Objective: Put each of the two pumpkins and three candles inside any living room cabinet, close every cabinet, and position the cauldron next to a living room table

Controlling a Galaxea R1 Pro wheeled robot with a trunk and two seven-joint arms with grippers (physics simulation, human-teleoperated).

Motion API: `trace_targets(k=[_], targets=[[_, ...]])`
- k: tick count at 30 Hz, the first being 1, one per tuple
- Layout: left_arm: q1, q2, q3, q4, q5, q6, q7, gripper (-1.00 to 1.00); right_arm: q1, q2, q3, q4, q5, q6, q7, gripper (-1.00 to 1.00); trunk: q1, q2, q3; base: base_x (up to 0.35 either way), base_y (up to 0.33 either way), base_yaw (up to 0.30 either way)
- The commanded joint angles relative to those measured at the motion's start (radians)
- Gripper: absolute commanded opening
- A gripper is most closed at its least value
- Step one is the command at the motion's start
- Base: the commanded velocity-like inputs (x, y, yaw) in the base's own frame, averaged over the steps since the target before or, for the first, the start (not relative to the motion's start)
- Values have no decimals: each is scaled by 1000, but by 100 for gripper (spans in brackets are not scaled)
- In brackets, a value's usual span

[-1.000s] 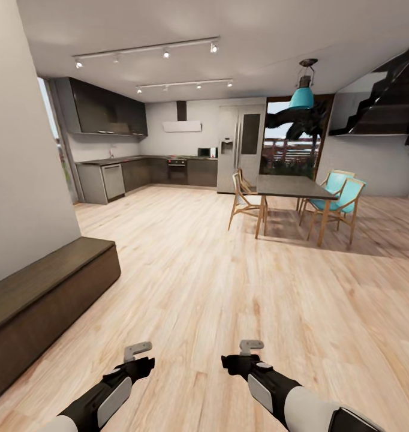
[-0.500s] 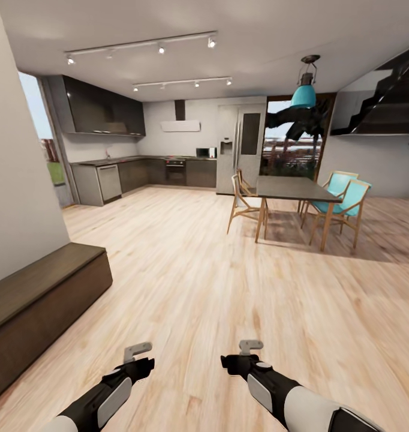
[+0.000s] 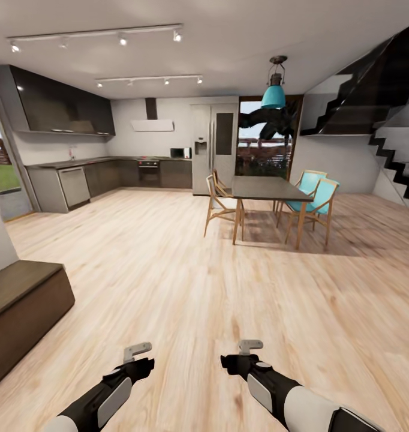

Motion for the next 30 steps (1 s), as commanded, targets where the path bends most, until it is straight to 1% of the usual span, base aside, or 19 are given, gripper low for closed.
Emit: trace_targets(k=[1,7,10,19,30], targets=[[-1,2,-8,-3,7,2,10,100,-1,0,8,0,-8,-2,-4,100,0,0,-1,316,-83,-295],[0,2,-8,-3,7,2,10,100,-1,0,8,-1,-6,-6,-5,100,0,0,-1,316,-82,-292],[0,0,-8,-3,8,2,11,100,-1,0,8,-1,-6,-7,-7,100,0,0,-1,316,-82,-131],[0,-1,-8,-3,9,2,11,100,-1,0,8,1,-6,-7,-8,100,0,0,-1,316,-74,-12],[0,-1,-8,-2,9,1,11,100,-1,0,8,2,-7,-6,-8,100,0,0,-1,316,-6,0]])
